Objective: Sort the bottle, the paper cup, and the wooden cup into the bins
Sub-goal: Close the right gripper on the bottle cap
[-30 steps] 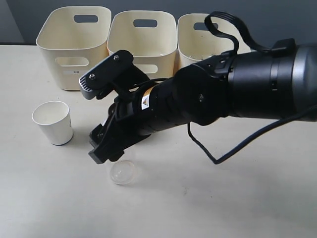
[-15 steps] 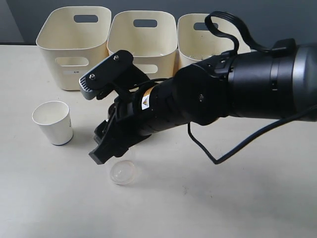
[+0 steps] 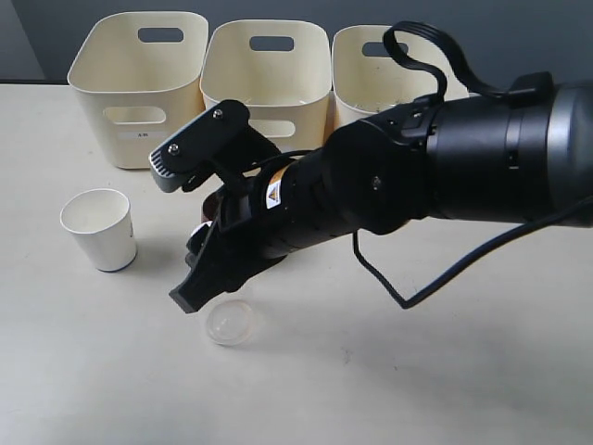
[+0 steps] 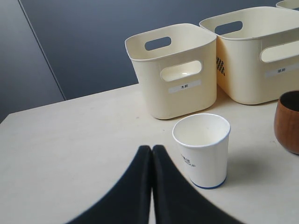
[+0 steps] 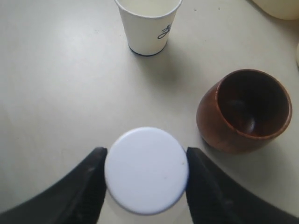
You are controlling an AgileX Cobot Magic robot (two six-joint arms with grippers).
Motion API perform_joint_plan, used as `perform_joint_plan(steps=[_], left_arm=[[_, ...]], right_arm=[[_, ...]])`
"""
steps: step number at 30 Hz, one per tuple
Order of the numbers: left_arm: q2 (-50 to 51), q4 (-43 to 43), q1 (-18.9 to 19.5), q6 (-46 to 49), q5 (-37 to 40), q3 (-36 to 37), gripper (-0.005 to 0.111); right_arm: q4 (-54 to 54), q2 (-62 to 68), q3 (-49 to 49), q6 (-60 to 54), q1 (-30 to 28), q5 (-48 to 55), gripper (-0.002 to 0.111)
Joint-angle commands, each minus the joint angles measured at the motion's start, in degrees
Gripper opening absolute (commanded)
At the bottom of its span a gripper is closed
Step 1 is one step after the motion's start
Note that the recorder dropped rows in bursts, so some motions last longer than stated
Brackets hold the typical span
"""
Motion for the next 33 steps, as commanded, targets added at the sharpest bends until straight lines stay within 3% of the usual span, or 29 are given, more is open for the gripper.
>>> perform_joint_plan(steps=[1,7,9,16,33], left_arm=[[-0.28,0.00,-0.42,-0.11,-0.35,0.07,0.000],[-0.28,0.00,-0.42,-0.11,-0.34,0.07,0.000],[-0.28,0.00,-0.42,-0.11,-0.34,0.07,0.000],[-0.28,0.00,-0.42,-0.11,-0.34,0.07,0.000],[-0.28,0.00,-0.42,-0.11,-0.34,0.07,0.000]], right_arm=[[-0.16,-0.07,-0.34,-0.25,-0.04,-0.24,0.049],[-0.16,-0.07,-0.34,-0.37,-0.04,-0.59,0.048],[-0.19,-0.07,-0.34,-0.37,-0.04,-0.59,0.041],[-1.62,-0.07,-0.34,-0.59,-0.04,-0.80,-0.001],[-2.71,-1.19,-0.34,-0.59,-0.04,-1.87,-0.001]])
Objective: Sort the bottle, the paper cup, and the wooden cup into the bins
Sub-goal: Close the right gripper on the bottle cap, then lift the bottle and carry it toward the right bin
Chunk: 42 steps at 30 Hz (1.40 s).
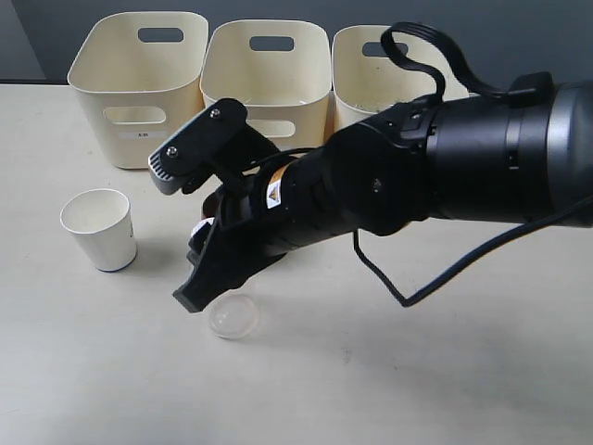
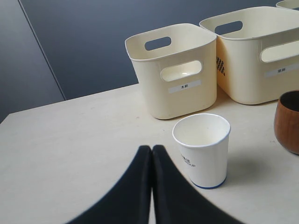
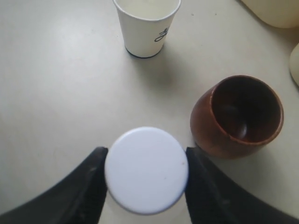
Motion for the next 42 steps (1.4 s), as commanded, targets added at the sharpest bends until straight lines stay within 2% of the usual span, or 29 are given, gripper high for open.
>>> perform_joint_plan(steps=[1,18,27,35,42], left_arm=[[-0.28,0.00,-0.42,-0.11,-0.34,0.07,0.000],[-0.28,0.00,-0.42,-0.11,-0.34,0.07,0.000],[-0.28,0.00,-0.42,-0.11,-0.34,0.07,0.000],[-0.28,0.00,-0.42,-0.11,-0.34,0.07,0.000],[-0.28,0.00,-0.42,-0.11,-0.45,0.07,0.000]], right_arm=[[-0.54,-1.75,-0.34,-0.22,-0.04,-1.34,-0.001],[-2.12,-16.49,-0.34,-0.22,-0.04,1.34,-0.001],[-6.60,-23.18,-0.34,0.52,-0.04,1.47,-0.001],[-20.66,-24.55,-0.34,11.44,-0.57,-0.11,-0.001],[-30.45,-24.55,-0.34,19.73,-5.31,-0.11,-0.001]])
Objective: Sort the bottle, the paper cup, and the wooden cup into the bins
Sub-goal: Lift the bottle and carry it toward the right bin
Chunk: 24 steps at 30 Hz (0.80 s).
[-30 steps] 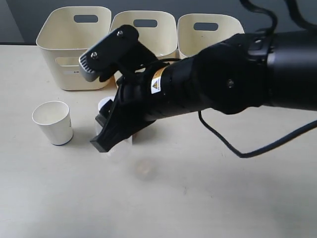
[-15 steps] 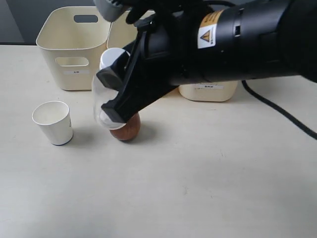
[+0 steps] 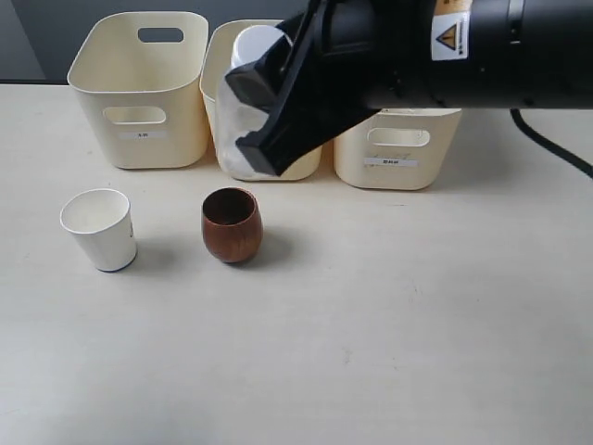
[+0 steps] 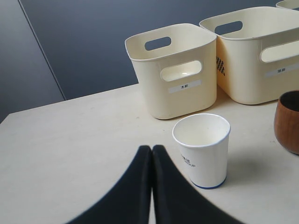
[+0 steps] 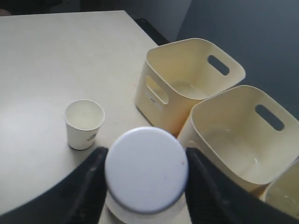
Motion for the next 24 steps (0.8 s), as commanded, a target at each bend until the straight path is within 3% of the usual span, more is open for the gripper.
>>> perform_joint_plan(steps=[1,24], left_arm=[[-0.28,0.00,-0.42,-0.11,-0.45,0.07,0.000],[-0.28,0.00,-0.42,-0.11,-0.45,0.07,0.000]], right_arm=[[-4.94,-0.48,-0.34,3.84,-3.82,-1.04,-0.001],[-5.39,0.96,-0.34,3.84,-23.62,-11.14,-0.001]])
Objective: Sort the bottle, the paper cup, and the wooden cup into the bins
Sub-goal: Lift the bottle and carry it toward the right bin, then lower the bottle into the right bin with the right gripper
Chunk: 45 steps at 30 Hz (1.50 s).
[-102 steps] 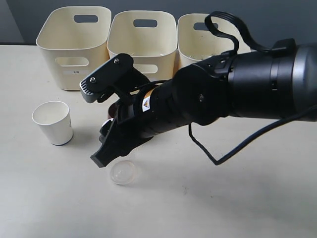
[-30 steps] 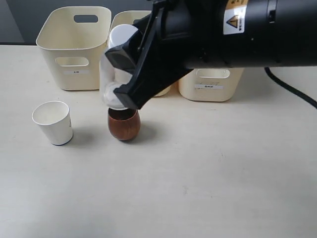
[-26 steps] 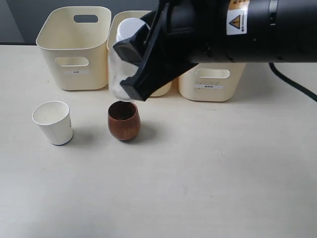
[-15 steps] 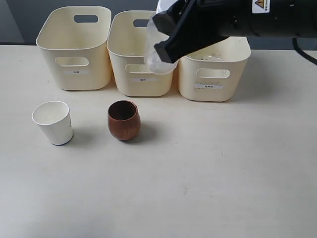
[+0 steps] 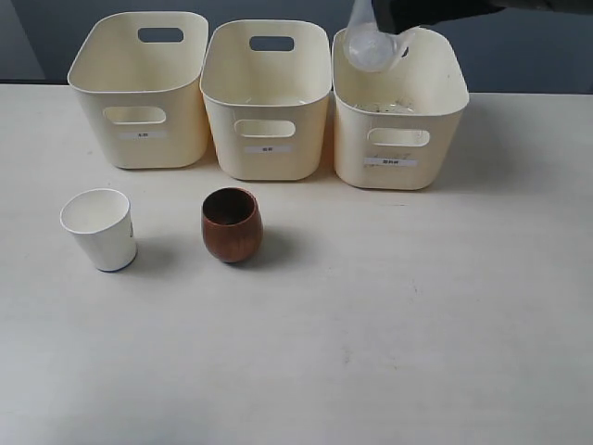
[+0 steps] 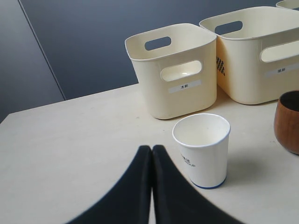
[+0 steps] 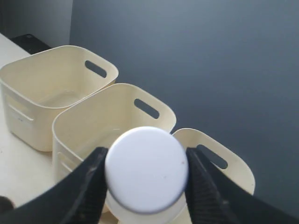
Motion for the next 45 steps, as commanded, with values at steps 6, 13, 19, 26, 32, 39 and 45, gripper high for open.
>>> perform_joint_plan(steps=[6,13,19,26,32,39,45], left_arm=[[-0.28,0.00,-0.42,-0.11,-0.45,0.07,0.000],[-0.28,0.00,-0.42,-0.11,-0.35,0.07,0.000],[-0.28,0.00,-0.42,-0.11,-0.35,0.07,0.000],[-0.28,0.00,-0.42,-0.11,-0.35,0.07,0.000],[-0.28,0.00,-0.42,-0.11,-0.35,0.07,0.000],[-0.28,0.00,-0.42,-0.11,-0.35,0.07,0.000],[-0.28,0.00,-0.42,-0.11,-0.35,0.07,0.000]], right_arm=[[0.67,4.94,-0.34,0.00,-6.86,-8.11,-0.001],[0.83,11.40,-1.86,0.00,-10.80,-12.10,-0.001],[0.83,17.13,-6.24,0.00,-11.38,-11.89,-0.001],[1.09,24.28,-11.90,0.00,-11.51,-9.75,-0.001],[1.87,30.37,-17.40,0.00,-12.56,-5.65,-0.001],[2.23,35.10,-18.55,0.00,-14.19,-5.57,-0.001],[3.42,39.21,-18.55,0.00,-15.15,-5.69,-0.001]])
